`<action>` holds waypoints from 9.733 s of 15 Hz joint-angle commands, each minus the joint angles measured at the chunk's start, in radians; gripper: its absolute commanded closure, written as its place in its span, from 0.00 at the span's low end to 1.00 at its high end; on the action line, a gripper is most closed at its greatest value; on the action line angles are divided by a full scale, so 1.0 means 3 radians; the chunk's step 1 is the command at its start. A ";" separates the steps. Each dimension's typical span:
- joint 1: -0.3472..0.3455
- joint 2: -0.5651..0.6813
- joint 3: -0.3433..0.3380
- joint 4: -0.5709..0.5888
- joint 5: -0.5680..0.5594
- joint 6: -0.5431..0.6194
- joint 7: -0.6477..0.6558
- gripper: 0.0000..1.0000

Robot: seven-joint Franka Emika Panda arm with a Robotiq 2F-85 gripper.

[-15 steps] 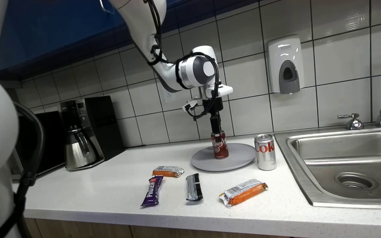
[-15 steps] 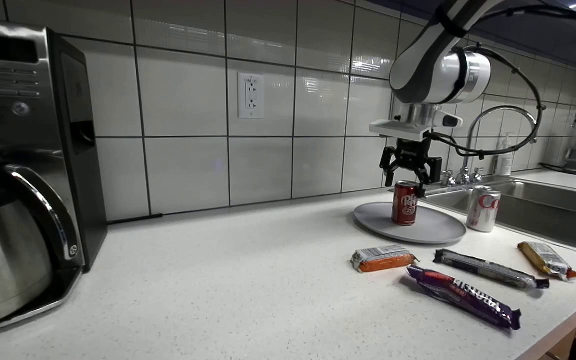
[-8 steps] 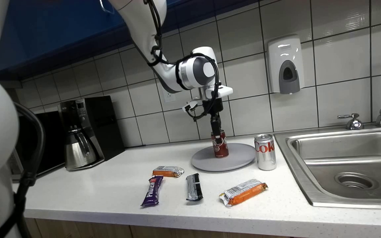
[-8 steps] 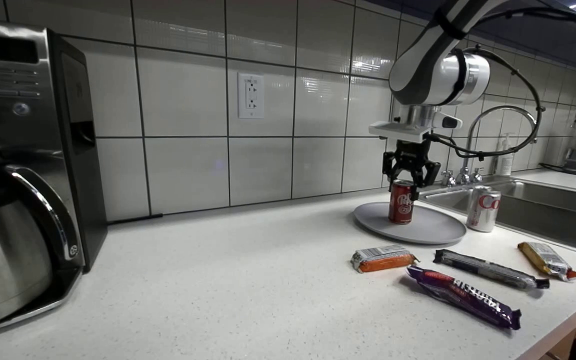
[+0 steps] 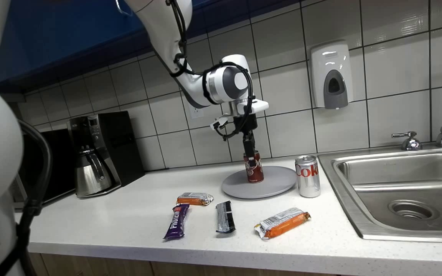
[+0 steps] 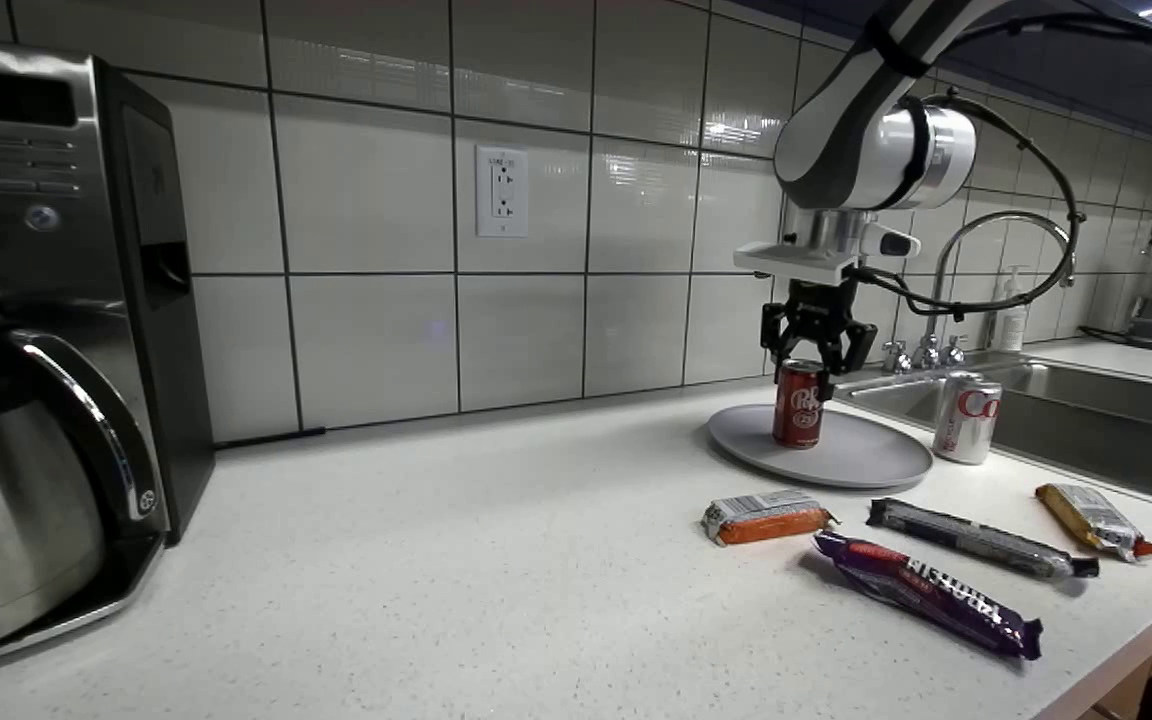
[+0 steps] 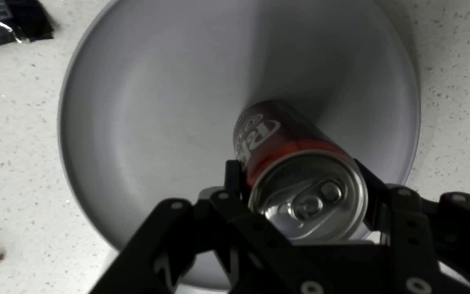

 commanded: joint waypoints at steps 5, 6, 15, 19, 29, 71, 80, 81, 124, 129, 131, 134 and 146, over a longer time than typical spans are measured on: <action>0.0113 -0.0118 0.0053 0.0088 -0.0018 -0.0139 -0.0057 0.61; 0.0133 -0.0116 0.0061 0.0100 -0.0017 -0.0136 -0.0055 0.61; 0.0232 -0.0088 0.0165 0.0284 -0.0011 -0.0175 -0.0072 0.61; 0.0282 -0.0065 0.0207 0.0366 -0.0025 -0.0199 -0.0096 0.61; 0.0417 0.0073 0.0323 0.0561 -0.0039 -0.0323 -0.0108 0.61; 0.0501 0.0354 0.0333 0.0696 -0.0063 -0.0405 -0.0136 0.00; 0.0508 0.0283 0.0335 0.0692 -0.0069 -0.0283 -0.0154 0.00; 0.0511 0.0268 0.0338 0.0683 -0.0068 -0.0251 -0.0159 0.00; 0.0679 -0.0767 0.0560 -0.0493 -0.0277 -0.0449 0.0804 0.00; 0.0680 -0.0839 0.0553 -0.0635 -0.0259 -0.0376 0.0869 0.00; 0.0673 -0.0860 0.0554 -0.0691 -0.0239 -0.0353 0.0862 0.00; 0.0657 -0.0874 0.0542 -0.0771 -0.0235 -0.0304 0.0869 0.00; 0.0640 -0.0912 0.0542 -0.1147 -0.0244 -0.0183 0.1175 0.00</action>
